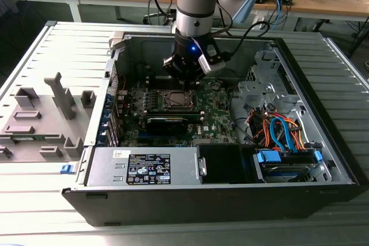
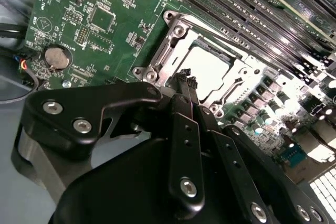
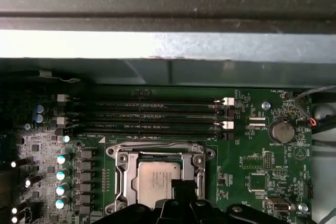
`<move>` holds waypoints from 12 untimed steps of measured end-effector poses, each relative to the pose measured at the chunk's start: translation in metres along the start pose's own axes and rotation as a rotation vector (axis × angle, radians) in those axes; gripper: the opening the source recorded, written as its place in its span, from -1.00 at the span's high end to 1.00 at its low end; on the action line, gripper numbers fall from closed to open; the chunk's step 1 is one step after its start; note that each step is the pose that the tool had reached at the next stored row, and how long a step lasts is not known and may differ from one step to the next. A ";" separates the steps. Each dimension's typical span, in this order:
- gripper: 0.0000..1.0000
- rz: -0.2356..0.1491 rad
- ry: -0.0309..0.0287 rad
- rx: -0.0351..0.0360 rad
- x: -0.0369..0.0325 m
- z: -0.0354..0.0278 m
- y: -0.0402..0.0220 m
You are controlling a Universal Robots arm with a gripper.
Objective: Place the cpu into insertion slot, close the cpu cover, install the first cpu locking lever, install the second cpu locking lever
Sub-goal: 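Install the first cpu locking lever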
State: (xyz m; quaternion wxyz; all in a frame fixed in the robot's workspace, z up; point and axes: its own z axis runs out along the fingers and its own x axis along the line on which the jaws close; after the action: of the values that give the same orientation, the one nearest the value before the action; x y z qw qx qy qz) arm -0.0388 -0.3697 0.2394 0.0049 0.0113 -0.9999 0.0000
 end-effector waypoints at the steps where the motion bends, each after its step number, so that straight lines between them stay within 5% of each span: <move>1: 0.78 0.000 0.0000 0.0000 0.0000 -0.0012 0.0000; 6: 0.78 0.000 0.0000 -0.0001 0.0001 -0.0080 0.0000; 12: 0.78 0.000 0.0001 0.0000 0.0001 -0.0089 0.0000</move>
State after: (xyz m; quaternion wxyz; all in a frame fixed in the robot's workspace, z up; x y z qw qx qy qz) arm -0.0388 -0.3697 0.2483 0.0050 0.0113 -0.9999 0.0000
